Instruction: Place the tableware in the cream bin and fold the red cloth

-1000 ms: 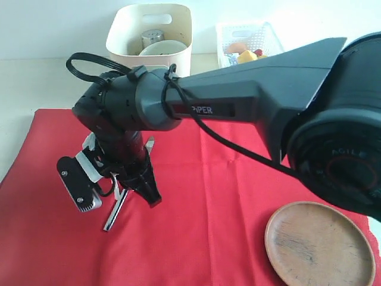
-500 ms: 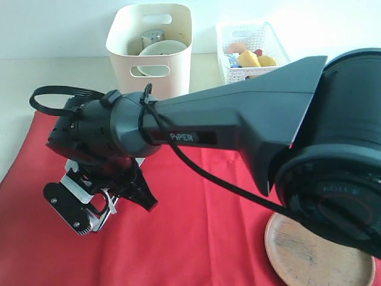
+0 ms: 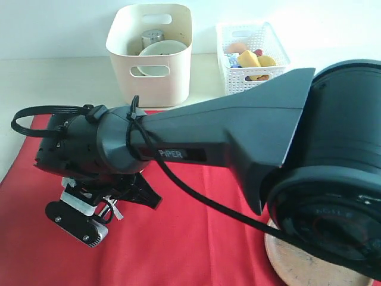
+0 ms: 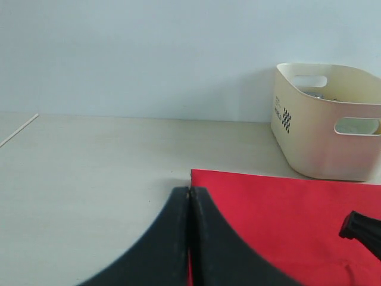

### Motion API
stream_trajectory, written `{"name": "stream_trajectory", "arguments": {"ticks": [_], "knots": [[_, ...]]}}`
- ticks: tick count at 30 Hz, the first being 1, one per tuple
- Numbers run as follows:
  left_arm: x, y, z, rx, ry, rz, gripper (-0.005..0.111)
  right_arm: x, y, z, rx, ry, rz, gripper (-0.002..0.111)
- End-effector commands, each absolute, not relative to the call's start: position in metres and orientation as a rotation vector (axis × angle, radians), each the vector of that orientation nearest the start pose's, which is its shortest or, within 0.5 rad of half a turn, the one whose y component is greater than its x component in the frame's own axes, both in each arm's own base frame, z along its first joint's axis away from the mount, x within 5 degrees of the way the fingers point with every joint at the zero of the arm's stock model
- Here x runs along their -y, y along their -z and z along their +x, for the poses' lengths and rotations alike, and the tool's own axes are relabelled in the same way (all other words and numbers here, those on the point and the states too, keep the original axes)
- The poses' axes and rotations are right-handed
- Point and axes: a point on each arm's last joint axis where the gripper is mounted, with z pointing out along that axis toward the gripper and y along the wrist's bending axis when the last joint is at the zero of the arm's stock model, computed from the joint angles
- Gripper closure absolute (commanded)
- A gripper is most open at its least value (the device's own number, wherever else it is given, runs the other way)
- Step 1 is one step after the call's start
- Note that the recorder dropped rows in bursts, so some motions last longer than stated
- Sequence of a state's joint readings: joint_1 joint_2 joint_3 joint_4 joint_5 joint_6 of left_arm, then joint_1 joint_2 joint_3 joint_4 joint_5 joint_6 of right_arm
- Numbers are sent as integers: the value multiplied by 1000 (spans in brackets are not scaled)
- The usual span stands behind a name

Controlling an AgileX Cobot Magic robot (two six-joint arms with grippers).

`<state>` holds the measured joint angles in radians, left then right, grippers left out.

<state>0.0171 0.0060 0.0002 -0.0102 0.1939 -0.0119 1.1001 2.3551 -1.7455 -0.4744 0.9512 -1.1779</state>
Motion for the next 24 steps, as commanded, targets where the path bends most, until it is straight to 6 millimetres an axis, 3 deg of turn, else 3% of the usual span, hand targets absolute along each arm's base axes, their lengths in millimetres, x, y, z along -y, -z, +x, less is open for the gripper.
{"name": "stream_trajectory", "arguments": {"ticks": [1, 5, 6, 12, 16, 18, 21, 24], "knots": [[0, -195, 56, -1680, 9, -26, 104, -401, -114, 239, -919, 592, -2865, 108], [0, -195, 56, -1680, 9, -26, 104, -401, -138, 239, -974, 587, -2779, 108], [0, -195, 56, -1680, 9, -26, 104, -400, -154, 240, -1012, 590, -2716, 108], [0, -195, 56, -1680, 9, -26, 104, -393, -200, 259, -1156, 566, -2424, 108], [0, -195, 56, -1680, 9, -26, 104, -390, -184, 255, -1235, 506, -2512, 108], [0, -195, 56, -1680, 9, -26, 104, -391, -163, 253, -1196, 485, -2618, 107], [0, -195, 56, -1680, 9, -26, 104, -394, -139, 253, -1186, 469, -2661, 89], [0, -195, 56, -1680, 9, -26, 104, -391, -135, 248, -1232, 412, -2713, 69]]}}
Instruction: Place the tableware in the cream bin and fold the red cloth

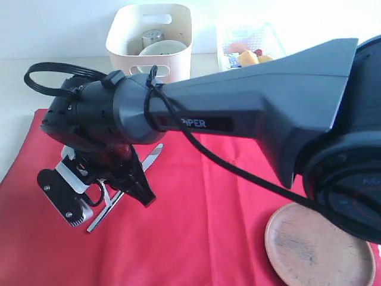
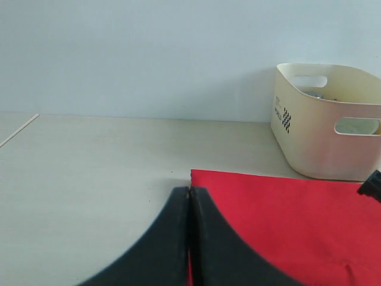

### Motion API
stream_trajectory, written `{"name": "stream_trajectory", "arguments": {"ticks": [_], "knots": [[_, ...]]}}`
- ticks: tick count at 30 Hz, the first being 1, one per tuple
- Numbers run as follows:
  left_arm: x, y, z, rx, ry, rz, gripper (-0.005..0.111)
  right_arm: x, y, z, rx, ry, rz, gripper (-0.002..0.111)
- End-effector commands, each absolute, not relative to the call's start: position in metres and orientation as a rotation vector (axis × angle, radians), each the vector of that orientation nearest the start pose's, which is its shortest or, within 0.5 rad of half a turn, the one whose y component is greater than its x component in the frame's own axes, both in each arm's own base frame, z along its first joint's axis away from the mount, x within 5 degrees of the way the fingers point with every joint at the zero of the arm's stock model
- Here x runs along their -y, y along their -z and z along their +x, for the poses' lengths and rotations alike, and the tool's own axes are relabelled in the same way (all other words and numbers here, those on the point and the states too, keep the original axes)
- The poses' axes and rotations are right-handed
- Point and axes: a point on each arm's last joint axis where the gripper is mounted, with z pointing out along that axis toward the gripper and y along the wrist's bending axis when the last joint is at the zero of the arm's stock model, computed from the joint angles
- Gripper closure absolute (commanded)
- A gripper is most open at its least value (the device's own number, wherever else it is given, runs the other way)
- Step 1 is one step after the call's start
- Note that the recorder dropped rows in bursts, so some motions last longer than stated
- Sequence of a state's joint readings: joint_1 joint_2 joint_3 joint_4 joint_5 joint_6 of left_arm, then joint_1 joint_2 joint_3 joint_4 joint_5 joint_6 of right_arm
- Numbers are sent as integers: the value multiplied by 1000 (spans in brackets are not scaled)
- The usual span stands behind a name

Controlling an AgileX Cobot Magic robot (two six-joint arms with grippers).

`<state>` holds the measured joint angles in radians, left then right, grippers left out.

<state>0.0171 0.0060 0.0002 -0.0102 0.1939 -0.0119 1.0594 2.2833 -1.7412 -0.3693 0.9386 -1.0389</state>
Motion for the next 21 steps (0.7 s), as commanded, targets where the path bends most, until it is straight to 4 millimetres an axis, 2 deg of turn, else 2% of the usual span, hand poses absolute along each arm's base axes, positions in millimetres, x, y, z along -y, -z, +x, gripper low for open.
{"name": "stream_trajectory", "arguments": {"ticks": [1, 5, 12, 16, 21], "knots": [[0, -195, 56, -1680, 9, -26, 104, -390, -134, 246, -1231, 394, -2740, 66], [0, -195, 56, -1680, 9, -26, 104, -390, -132, 243, -1207, 358, -2784, 65], [0, -195, 56, -1680, 9, -26, 104, -399, -124, 247, -1114, 348, -2725, 70], [0, -195, 56, -1680, 9, -26, 104, -399, -113, 248, -1111, 357, -2749, 71], [0, -195, 56, -1680, 9, -26, 104, -397, -108, 248, -1118, 377, -2781, 72]]}}
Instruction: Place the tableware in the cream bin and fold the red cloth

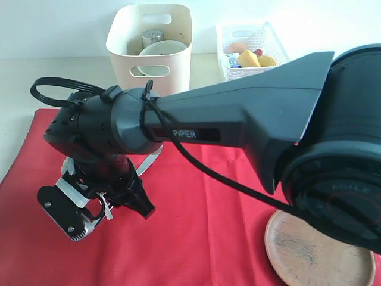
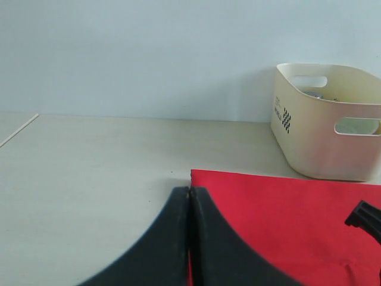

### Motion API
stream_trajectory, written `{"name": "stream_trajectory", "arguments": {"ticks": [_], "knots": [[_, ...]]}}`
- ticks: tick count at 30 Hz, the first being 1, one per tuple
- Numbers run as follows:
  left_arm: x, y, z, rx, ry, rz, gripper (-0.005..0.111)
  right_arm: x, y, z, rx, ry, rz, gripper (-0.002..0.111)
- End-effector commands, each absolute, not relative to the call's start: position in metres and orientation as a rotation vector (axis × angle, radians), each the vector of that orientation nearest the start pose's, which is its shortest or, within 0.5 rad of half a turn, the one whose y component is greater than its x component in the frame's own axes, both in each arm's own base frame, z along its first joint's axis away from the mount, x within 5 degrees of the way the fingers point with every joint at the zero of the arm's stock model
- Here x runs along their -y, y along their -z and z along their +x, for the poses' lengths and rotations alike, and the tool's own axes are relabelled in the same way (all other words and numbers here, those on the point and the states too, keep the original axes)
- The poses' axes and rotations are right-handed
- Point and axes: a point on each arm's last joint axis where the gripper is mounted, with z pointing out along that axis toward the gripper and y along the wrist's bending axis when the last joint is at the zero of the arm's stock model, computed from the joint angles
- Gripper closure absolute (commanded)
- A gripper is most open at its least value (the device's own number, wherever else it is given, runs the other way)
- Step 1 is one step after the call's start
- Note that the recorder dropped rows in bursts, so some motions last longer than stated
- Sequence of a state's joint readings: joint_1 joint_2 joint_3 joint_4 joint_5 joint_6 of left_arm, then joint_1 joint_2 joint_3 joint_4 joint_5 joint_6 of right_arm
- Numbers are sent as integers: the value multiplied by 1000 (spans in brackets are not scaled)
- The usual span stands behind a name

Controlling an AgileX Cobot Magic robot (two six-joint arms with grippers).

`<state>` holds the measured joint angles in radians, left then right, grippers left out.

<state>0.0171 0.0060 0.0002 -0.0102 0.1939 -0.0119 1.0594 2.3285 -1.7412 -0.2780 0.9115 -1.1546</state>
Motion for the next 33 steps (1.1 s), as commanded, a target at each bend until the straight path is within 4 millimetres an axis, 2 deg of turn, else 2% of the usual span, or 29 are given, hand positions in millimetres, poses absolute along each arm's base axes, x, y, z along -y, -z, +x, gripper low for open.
{"name": "stream_trajectory", "arguments": {"ticks": [1, 4, 7, 12, 17, 26, 33], "knots": [[0, -195, 56, -1680, 9, -26, 104, -397, -108, 248, -1117, 377, -2780, 74], [0, -195, 56, -1680, 9, -26, 104, -396, -108, 248, -1121, 378, -2785, 88], [0, -195, 56, -1680, 9, -26, 104, -396, -108, 247, -1126, 373, -2789, 109], [0, -195, 56, -1680, 9, -26, 104, -396, -109, 247, -1113, 375, -2793, 108], [0, -195, 56, -1680, 9, -26, 104, -396, -118, 247, -1125, 375, -2768, 108], [0, -195, 56, -1680, 9, -26, 104, -398, -119, 248, -1123, 374, -2744, 108], [0, -195, 56, -1680, 9, -26, 104, -400, -120, 250, -1328, 350, -2590, 108]]}}
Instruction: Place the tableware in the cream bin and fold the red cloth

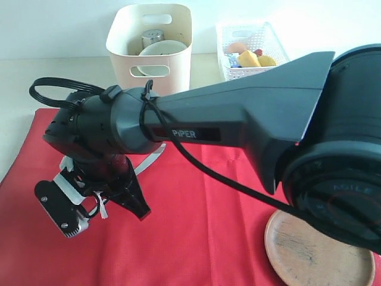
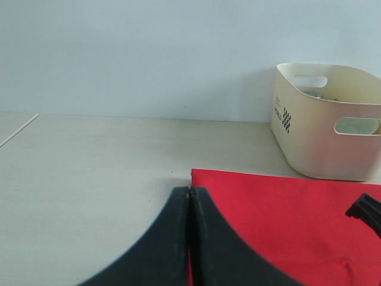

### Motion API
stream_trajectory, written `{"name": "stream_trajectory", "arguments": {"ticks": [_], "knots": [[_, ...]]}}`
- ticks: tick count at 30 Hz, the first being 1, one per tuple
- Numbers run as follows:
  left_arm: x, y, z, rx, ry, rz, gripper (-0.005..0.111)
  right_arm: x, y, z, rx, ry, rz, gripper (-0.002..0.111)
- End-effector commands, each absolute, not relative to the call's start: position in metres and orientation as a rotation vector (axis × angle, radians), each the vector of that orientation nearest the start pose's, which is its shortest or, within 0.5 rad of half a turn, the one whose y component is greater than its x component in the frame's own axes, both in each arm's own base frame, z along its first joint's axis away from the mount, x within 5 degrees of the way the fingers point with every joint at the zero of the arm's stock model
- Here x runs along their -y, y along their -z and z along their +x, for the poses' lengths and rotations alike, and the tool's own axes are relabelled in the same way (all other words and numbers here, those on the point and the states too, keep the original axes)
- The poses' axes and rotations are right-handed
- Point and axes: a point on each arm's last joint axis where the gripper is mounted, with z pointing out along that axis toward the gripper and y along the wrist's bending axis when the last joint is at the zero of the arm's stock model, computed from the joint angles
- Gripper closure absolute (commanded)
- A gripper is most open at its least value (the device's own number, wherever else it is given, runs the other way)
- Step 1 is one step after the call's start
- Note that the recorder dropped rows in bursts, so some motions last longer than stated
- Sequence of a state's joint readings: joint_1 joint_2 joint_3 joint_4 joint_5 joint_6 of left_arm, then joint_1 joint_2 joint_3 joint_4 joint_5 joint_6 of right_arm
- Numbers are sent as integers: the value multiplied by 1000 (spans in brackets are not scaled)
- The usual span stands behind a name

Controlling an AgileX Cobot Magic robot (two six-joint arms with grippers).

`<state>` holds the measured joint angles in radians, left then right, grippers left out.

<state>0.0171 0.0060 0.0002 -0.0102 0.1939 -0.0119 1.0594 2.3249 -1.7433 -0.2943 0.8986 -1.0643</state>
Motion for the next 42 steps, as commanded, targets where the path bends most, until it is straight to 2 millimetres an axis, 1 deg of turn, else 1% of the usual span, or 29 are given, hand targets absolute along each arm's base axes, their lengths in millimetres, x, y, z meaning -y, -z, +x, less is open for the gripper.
{"name": "stream_trajectory", "arguments": {"ticks": [1, 5, 12, 14, 17, 19, 21, 30, 37, 42], "knots": [[0, -195, 56, -1680, 9, -26, 104, -400, -120, 250, -1335, 358, -2583, 108], [0, -195, 56, -1680, 9, -26, 104, -398, -120, 251, -1342, 395, -2593, 108], [0, -195, 56, -1680, 9, -26, 104, -397, -120, 251, -1343, 403, -2599, 107], [0, -195, 56, -1680, 9, -26, 104, -397, -120, 252, -1329, 416, -2597, 102], [0, -195, 56, -1680, 9, -26, 104, -399, -120, 253, -1319, 411, -2586, 89], [0, -195, 56, -1680, 9, -26, 104, -399, -120, 253, -1318, 409, -2587, 82], [0, -195, 56, -1680, 9, -26, 104, -399, -120, 253, -1318, 409, -2587, 79], [0, -195, 56, -1680, 9, -26, 104, -402, -121, 254, -1274, 407, -2577, 86], [0, -195, 56, -1680, 9, -26, 104, -399, -110, 254, -1369, 437, -2671, 88], [0, -195, 56, -1680, 9, -26, 104, -399, -106, 254, -1370, 432, -2679, 88]]}}
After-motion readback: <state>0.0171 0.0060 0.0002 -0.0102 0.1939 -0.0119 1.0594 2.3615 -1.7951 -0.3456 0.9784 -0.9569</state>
